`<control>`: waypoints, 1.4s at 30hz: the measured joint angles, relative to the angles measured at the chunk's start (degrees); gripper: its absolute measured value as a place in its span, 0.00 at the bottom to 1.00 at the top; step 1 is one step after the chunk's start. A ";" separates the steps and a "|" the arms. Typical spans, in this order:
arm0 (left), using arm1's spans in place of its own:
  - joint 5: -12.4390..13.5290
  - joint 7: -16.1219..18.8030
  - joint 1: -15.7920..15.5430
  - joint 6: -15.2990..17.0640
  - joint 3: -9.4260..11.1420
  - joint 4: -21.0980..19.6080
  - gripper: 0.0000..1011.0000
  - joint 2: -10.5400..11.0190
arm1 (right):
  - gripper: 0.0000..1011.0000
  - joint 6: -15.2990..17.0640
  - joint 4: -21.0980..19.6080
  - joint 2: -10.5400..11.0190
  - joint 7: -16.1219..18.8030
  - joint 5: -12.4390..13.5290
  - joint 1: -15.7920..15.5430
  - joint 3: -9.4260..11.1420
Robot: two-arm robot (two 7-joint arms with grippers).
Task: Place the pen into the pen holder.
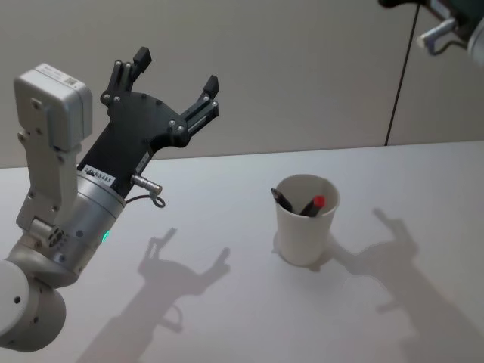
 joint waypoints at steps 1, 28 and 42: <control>0.00 0.00 0.00 0.00 0.00 0.00 0.99 0.00 | 0.99 -0.02 -0.14 0.04 -0.13 -0.02 0.02 0.11; 0.00 0.00 0.00 0.00 0.00 0.00 0.99 0.00 | 0.99 -0.29 -2.18 0.51 -1.83 -0.25 0.22 1.49; 0.17 0.17 -0.56 0.17 0.71 1.10 0.99 -0.11 | 0.99 -1.09 -1.76 0.39 -1.87 -0.20 -0.53 1.75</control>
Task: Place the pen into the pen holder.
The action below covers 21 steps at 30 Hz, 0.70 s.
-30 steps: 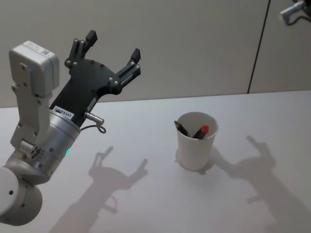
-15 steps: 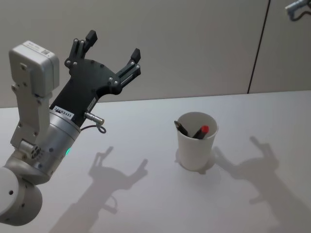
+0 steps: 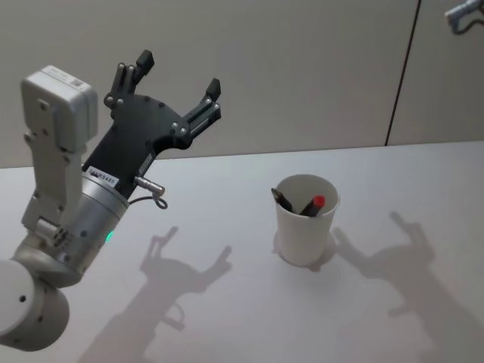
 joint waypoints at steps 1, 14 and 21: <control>0.06 0.07 -0.15 0.07 0.20 0.31 0.99 -0.03 | 0.99 -0.21 0.17 -0.04 0.05 0.03 -0.22 0.06; 1.86 2.26 -4.73 1.95 5.98 9.30 0.99 -1.07 | 0.99 -6.84 5.14 -1.42 1.39 0.82 -6.80 1.58; 2.89 3.41 -7.31 3.01 9.24 14.37 0.99 -1.68 | 0.99 -11.18 8.40 -2.32 2.29 1.35 -11.12 2.65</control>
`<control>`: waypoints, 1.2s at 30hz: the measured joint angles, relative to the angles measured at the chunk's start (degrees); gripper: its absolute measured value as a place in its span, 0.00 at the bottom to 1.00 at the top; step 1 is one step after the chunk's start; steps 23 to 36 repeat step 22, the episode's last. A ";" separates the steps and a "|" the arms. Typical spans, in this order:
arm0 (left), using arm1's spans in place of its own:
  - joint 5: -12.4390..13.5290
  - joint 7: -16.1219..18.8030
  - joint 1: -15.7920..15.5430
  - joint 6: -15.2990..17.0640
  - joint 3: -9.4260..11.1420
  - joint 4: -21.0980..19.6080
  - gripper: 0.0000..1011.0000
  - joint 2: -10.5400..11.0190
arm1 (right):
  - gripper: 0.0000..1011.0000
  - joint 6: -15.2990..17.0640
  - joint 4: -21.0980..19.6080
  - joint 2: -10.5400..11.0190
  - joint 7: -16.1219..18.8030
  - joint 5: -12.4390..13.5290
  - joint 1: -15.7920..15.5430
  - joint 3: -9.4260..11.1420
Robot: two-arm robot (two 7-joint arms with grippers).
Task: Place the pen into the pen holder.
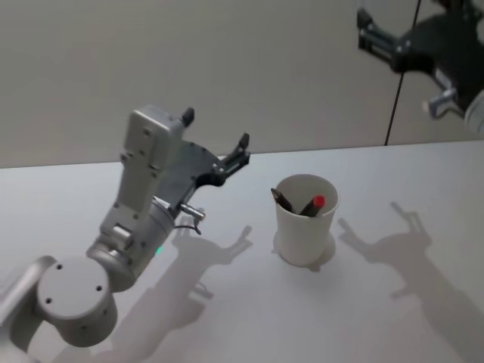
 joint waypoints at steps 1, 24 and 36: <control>0.19 0.24 -0.48 0.19 0.57 0.93 0.99 -0.09 | 0.99 0.00 0.00 0.00 0.00 0.00 0.00 0.00; 0.73 0.89 -1.89 0.77 2.34 3.65 0.99 -0.42 | 0.99 -12.07 8.94 -2.51 2.42 1.52 -11.97 2.82; 0.73 0.89 -1.89 0.77 2.34 3.65 0.99 -0.42 | 0.99 -12.07 8.94 -2.51 2.42 1.52 -11.97 2.82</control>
